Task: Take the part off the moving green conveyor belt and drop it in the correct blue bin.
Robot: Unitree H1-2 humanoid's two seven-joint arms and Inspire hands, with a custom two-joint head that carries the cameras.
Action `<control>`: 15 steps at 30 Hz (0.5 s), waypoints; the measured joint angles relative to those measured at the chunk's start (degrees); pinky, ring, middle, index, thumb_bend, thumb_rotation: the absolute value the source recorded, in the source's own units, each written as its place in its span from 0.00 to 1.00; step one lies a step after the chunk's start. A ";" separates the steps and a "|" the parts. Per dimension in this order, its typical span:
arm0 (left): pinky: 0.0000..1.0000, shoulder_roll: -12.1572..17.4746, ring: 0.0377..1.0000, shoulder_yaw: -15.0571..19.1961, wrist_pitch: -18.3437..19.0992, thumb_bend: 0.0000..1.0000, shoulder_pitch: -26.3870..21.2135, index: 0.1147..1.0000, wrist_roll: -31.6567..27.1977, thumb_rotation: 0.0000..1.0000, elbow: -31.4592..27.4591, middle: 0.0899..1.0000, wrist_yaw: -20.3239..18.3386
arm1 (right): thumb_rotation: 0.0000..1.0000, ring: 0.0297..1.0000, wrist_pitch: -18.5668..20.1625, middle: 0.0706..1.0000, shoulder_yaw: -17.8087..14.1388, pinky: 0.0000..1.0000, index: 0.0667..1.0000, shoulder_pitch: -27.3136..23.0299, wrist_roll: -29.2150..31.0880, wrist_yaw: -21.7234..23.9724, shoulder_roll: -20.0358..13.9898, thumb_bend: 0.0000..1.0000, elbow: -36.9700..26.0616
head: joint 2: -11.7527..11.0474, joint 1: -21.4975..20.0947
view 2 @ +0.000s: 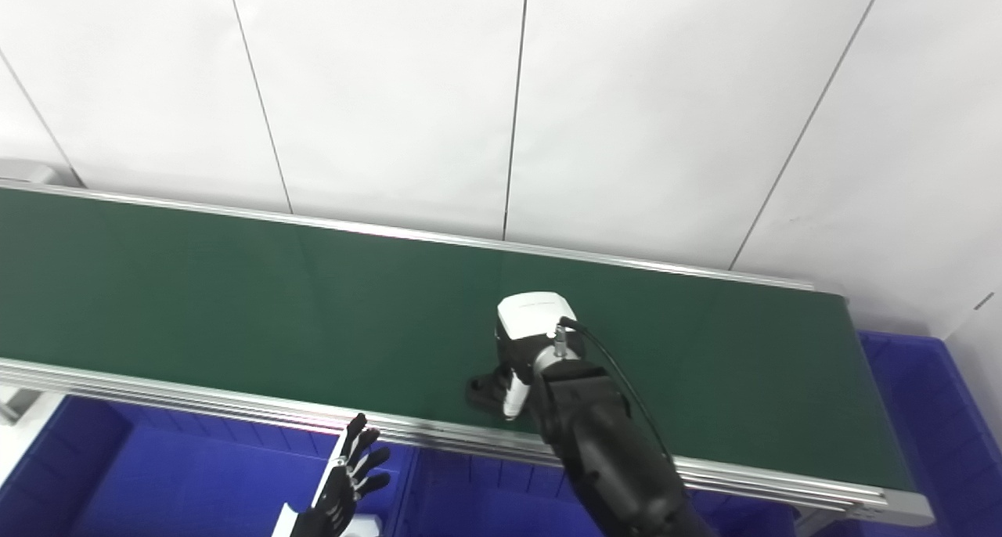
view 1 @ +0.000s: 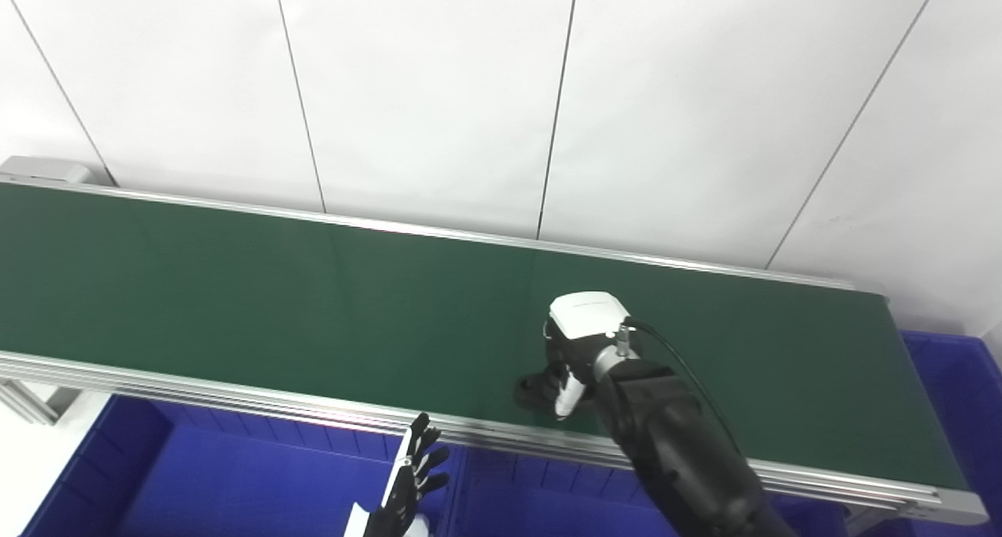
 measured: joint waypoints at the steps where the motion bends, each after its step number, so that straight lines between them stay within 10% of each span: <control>1: 0.83 0.01 0.90 -0.05 0.11 0.82 0.10 1.00 -0.20 0.81 -0.29 0.97 -0.07 | 0.00 0.21 0.00 0.43 -0.19 0.14 0.46 0.05 -0.53 0.76 -0.46 0.53 -0.99 | 0.09 -0.35; 15: 0.87 0.03 0.90 -0.69 4.34 0.82 1.72 1.00 -3.63 0.82 -6.20 0.97 -1.95 | 0.00 0.35 -0.23 0.44 -6.48 0.26 0.46 8.13 -11.96 20.69 -4.33 0.53 -22.50 | 2.55 -4.22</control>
